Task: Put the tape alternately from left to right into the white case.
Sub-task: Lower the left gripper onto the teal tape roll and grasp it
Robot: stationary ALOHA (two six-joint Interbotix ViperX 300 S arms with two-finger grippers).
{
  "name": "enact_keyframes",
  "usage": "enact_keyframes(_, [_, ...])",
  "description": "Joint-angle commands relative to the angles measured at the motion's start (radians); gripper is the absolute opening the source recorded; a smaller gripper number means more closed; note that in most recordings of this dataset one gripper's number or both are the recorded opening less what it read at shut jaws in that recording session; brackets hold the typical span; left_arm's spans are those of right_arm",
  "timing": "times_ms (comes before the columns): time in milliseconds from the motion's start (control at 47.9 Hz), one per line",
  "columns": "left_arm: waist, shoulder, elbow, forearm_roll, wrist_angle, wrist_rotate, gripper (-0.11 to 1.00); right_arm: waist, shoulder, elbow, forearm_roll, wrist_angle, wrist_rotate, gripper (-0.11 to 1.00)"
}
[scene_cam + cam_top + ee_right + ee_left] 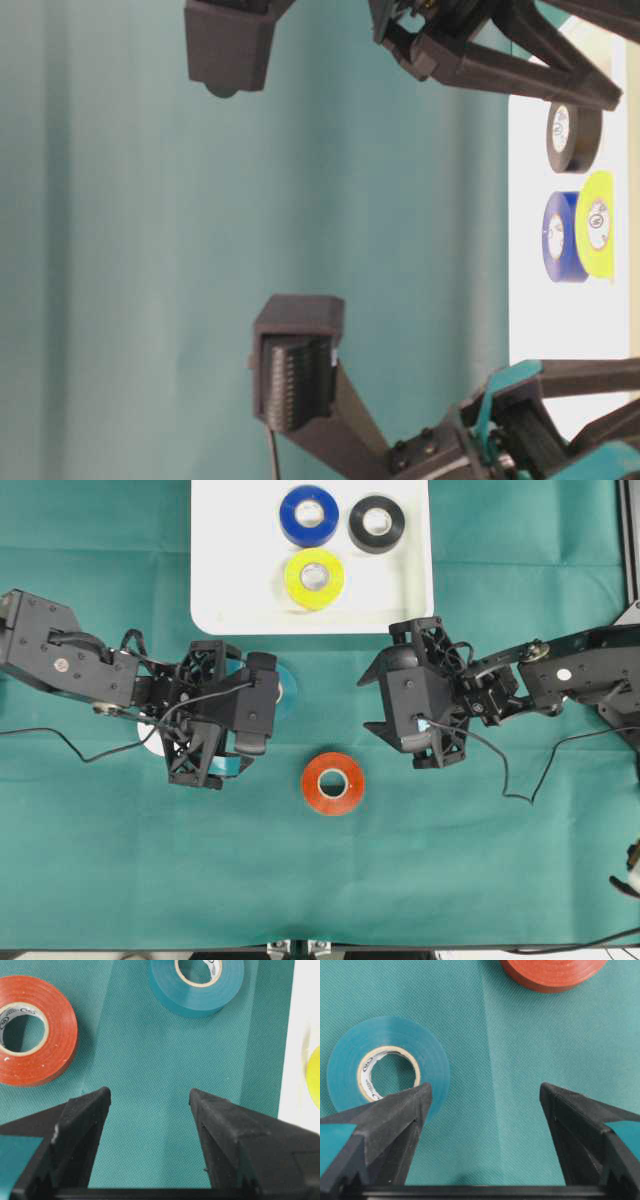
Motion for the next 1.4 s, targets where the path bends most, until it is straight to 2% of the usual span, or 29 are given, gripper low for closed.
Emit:
enact_keyframes(0, [-0.005,-0.008,-0.021,0.002,-0.006,0.003,0.81,0.003,-0.021,-0.008,0.002,-0.003,0.002,0.71])
enact_keyframes(668, [0.06,0.049,-0.043,0.003,-0.008,0.018,0.81,0.003,-0.021,-0.008,0.0,-0.008,0.003,0.71])
enact_keyframes(898, [0.064,0.081,-0.049,0.003,-0.008,0.04,0.8,0.003,-0.011,-0.009,0.0,-0.008,0.003,0.71])
enact_keyframes(1378, [0.083,0.118,-0.075,0.005,-0.011,0.04,0.8,0.003,-0.011,-0.008,0.0,-0.009,0.003,0.71])
